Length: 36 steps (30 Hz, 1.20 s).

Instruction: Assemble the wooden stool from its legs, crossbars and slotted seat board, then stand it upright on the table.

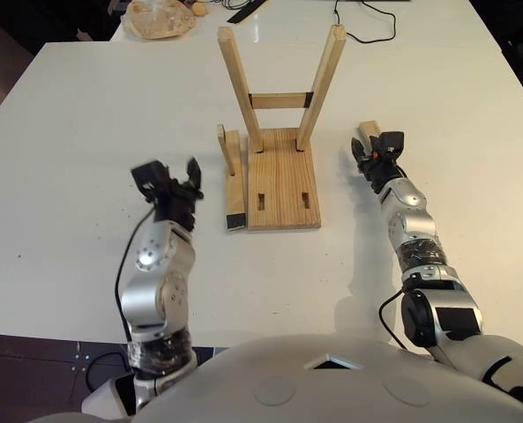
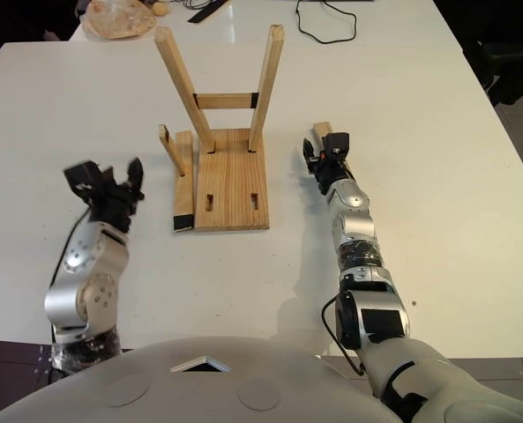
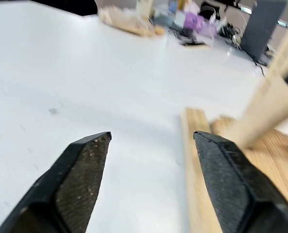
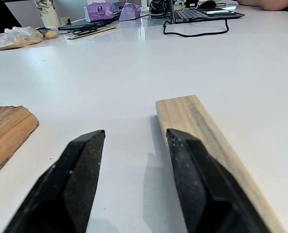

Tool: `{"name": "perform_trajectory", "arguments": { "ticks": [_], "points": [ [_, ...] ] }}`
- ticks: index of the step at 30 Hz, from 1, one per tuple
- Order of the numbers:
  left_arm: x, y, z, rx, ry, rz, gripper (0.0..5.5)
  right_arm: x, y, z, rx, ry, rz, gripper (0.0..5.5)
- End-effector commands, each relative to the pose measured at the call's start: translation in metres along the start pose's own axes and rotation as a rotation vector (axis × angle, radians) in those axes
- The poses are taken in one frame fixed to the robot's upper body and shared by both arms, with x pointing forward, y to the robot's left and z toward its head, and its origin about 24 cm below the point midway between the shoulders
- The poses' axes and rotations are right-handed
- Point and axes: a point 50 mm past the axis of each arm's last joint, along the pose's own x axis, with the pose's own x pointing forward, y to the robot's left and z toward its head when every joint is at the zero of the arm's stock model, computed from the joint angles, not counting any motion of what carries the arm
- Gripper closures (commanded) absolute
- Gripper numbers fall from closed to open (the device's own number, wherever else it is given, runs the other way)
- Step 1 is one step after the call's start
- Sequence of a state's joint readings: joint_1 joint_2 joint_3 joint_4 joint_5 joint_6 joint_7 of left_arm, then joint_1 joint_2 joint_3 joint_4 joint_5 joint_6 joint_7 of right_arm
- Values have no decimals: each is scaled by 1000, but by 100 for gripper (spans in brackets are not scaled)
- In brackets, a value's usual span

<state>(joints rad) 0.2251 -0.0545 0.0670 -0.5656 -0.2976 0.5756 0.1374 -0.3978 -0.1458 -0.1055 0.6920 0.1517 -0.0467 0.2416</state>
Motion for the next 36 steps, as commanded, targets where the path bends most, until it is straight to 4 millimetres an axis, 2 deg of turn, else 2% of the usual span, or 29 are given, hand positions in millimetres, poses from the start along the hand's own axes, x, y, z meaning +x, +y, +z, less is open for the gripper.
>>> {"name": "perform_trajectory", "arguments": {
  "ticks": [1, 7, 11, 28, 34, 36],
  "points": [
    [-1, -10, -12, -4, 86, -33, 175, -27, -10, -65, 38, 283, -53, 316],
    [5, -25, -30, 37, 240, -114, 170, -27, -4, -67, 1, 288, -27, 316],
    [8, -27, -32, 47, 270, -141, 170, -26, -4, -68, 2, 290, -29, 316],
    [1, -17, -42, 282, 448, -66, 170, -32, -4, -75, 15, 294, -48, 316],
    [-2, -16, -43, 286, 491, -83, 170, -34, -3, -77, 28, 295, -58, 316],
    [-1, -16, -46, 253, 510, -107, 194, -35, -2, -79, 33, 296, -60, 316]
  ]
}}
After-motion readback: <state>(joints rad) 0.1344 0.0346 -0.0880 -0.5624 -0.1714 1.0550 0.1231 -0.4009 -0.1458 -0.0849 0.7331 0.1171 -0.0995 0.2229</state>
